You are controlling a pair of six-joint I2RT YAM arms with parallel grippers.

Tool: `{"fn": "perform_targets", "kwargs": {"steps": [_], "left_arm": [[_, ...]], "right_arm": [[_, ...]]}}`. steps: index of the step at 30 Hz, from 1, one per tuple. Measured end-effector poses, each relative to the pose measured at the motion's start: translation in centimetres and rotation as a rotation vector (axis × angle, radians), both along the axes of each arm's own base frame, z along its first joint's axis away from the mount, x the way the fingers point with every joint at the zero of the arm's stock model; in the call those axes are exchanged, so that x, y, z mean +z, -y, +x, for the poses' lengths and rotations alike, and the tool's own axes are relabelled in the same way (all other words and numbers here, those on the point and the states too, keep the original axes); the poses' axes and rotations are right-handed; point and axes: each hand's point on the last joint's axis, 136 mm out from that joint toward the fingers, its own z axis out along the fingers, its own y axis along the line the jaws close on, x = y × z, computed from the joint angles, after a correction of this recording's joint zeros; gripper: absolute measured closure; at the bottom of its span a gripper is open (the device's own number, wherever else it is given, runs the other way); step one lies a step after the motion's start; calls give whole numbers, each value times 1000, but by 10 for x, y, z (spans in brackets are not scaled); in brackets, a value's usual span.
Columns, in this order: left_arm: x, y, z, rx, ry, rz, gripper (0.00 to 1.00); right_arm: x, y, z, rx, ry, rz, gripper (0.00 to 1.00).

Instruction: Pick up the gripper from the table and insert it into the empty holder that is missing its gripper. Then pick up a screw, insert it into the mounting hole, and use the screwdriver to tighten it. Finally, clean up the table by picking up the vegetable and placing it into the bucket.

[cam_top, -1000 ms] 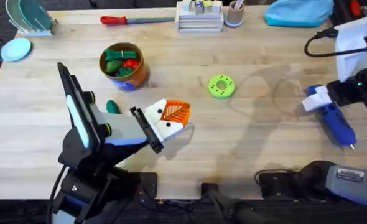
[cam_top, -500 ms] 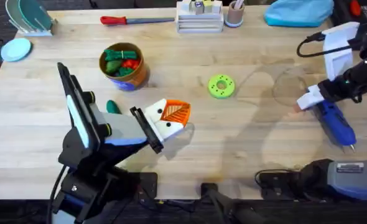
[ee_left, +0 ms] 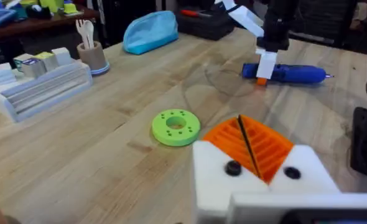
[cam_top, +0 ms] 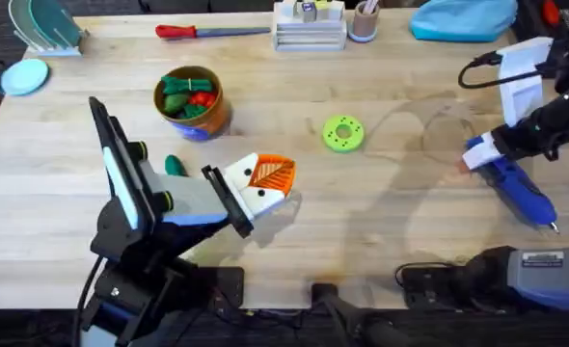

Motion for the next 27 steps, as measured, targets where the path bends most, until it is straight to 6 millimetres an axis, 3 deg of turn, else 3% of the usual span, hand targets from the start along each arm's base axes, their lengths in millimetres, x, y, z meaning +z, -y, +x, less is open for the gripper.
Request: {"fn": "perform_targets", "kwargs": {"steps": [2, 9, 27], "left_arm": [[0, 0, 0, 0, 0, 0, 995], [0, 0, 0, 0, 0, 0, 996], [0, 0, 0, 0, -1, 0, 995]], "right_arm": [[0, 0, -1, -1, -6, 2, 261], [2, 7, -1, -3, -11, -35, 19], [1, 12, -11, -21, -7, 37, 9]]}}
